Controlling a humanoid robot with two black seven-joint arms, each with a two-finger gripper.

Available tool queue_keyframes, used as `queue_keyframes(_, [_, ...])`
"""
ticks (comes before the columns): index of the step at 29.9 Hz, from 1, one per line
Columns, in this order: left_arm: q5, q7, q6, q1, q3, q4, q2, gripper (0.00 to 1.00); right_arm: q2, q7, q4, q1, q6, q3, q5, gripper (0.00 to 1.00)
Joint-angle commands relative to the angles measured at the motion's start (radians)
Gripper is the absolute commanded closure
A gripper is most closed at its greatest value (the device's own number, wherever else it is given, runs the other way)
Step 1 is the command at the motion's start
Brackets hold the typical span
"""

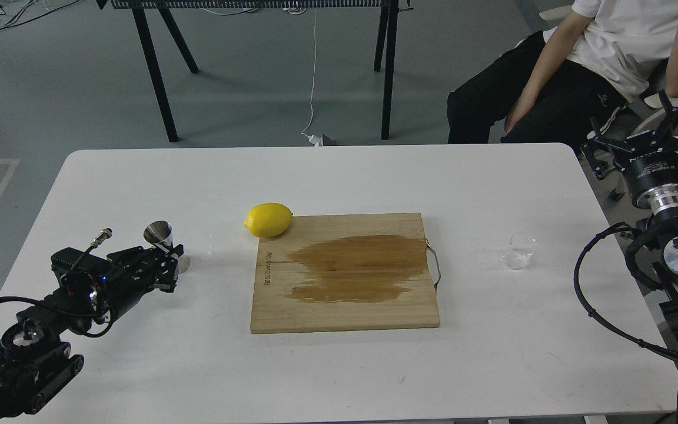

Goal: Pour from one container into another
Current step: 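Lift the jigger with the left gripper and carry it over the board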

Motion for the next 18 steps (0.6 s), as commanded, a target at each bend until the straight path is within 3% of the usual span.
queue_keyframes(1, [0.001, -0.003, 0.008, -0.007, -0.002, -0.011, 0.000, 0.91, 0.001, 0.000, 0.000, 0.000, 0.000, 0.002, 0.000, 0.00])
queue_keyframes(5, [0.001, -0.006, 0.050, -0.032, -0.004, -0.057, 0.024, 0.91, -0.001, 0.000, 0.005, 0.000, 0.000, 0.003, 0.000, 0.00])
queue_keyframes(9, [-0.001, 0.002, 0.041, -0.070, -0.008, -0.210, 0.104, 0.91, -0.008, 0.000, 0.008, 0.000, 0.000, 0.003, 0.000, 0.00])
queue_keyframes(14, [-0.007, 0.029, -0.085, -0.160, -0.024, -0.405, 0.120, 0.92, -0.028, 0.000, 0.011, -0.002, 0.000, 0.008, 0.002, 0.00])
queue_keyframes(18, [0.018, 0.045, -0.151, -0.263, -0.005, -0.431, 0.055, 0.94, -0.086, 0.000, 0.052, -0.037, -0.006, 0.023, 0.009, 0.00])
